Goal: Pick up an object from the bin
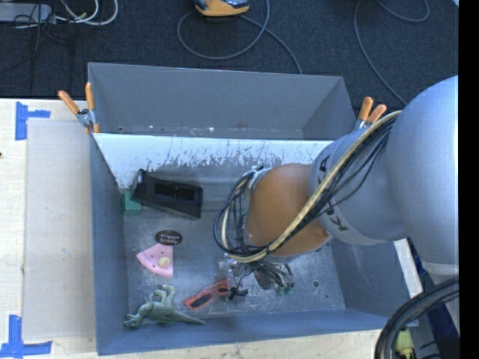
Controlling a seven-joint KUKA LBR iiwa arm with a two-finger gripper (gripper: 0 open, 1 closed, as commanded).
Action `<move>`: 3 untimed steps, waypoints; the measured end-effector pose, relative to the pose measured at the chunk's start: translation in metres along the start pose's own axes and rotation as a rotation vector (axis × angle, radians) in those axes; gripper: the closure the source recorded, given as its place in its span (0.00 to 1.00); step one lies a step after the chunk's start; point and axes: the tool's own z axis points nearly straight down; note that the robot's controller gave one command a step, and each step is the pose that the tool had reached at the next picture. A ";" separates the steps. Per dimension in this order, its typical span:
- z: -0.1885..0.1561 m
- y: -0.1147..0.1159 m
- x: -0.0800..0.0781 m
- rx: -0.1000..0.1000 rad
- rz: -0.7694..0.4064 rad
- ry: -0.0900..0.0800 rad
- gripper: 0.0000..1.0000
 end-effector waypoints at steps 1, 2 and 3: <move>0.000 0.001 -0.002 0.000 -0.005 0.004 1.00; 0.000 -0.005 -0.012 -0.001 -0.050 0.001 1.00; -0.001 0.001 -0.019 0.000 -0.062 0.002 1.00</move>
Offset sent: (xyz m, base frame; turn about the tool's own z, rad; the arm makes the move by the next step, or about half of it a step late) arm 0.0155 -0.0052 0.0000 -0.0599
